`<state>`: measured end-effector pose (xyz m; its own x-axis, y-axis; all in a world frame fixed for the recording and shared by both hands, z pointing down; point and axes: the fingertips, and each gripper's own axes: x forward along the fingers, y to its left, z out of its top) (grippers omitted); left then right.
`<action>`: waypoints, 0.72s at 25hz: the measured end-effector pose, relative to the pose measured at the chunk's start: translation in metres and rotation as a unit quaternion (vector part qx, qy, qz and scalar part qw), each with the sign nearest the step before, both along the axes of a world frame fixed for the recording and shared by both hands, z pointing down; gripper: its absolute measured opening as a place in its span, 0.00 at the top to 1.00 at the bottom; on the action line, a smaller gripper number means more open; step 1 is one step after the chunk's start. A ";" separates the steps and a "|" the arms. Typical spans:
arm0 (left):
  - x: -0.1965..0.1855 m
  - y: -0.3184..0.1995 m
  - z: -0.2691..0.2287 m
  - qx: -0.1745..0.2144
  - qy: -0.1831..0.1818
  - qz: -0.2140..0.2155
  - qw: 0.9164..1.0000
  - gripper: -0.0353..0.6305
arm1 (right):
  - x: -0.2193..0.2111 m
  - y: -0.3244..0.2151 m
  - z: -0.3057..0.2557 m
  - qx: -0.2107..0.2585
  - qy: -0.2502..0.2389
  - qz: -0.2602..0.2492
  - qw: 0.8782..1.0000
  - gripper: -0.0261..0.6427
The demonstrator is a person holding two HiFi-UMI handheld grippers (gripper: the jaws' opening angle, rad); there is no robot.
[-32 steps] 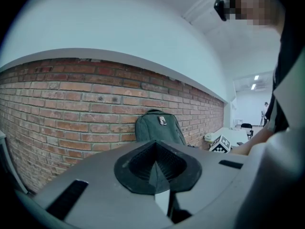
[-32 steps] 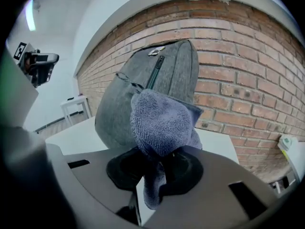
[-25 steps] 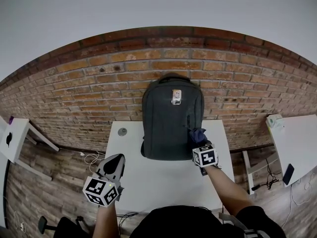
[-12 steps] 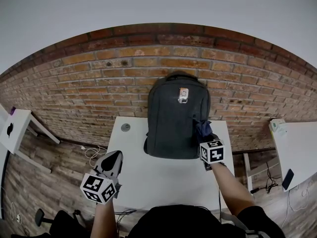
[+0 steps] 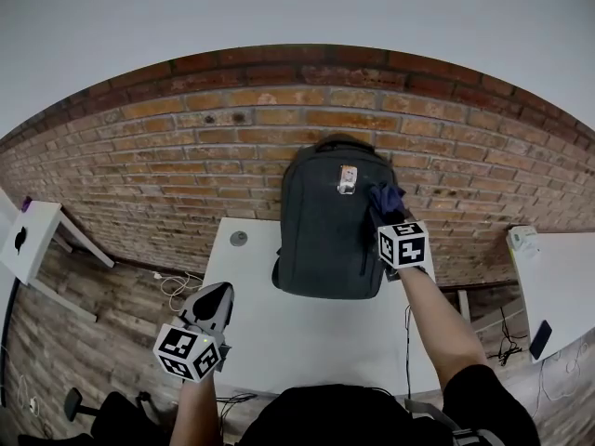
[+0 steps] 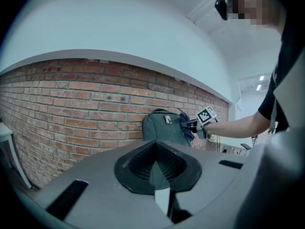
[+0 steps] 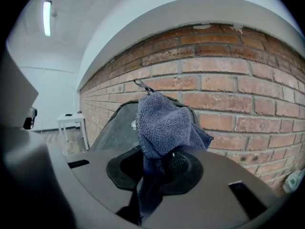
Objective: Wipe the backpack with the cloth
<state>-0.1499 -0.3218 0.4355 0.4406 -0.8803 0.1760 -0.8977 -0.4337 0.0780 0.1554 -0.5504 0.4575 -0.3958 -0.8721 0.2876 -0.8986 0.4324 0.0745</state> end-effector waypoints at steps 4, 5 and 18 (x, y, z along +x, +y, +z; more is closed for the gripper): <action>-0.001 0.000 -0.002 0.001 -0.002 -0.002 1.000 0.95 | 0.000 -0.029 -0.027 0.009 0.000 0.003 1.000 0.87; -0.002 0.000 -0.002 0.002 -0.003 -0.003 1.000 0.95 | -0.002 -0.034 -0.032 0.011 0.007 0.003 1.000 0.87; 0.008 0.001 0.000 -0.004 -0.013 0.005 1.000 0.95 | -0.029 -0.079 -0.056 -0.021 0.027 -0.018 0.999 0.87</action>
<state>-0.1415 -0.3208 0.4356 0.4447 -0.8743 0.1943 -0.8950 -0.4421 0.0590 0.1264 -0.6292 0.4013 -0.4093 -0.8449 0.3444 -0.8779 0.4675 0.1034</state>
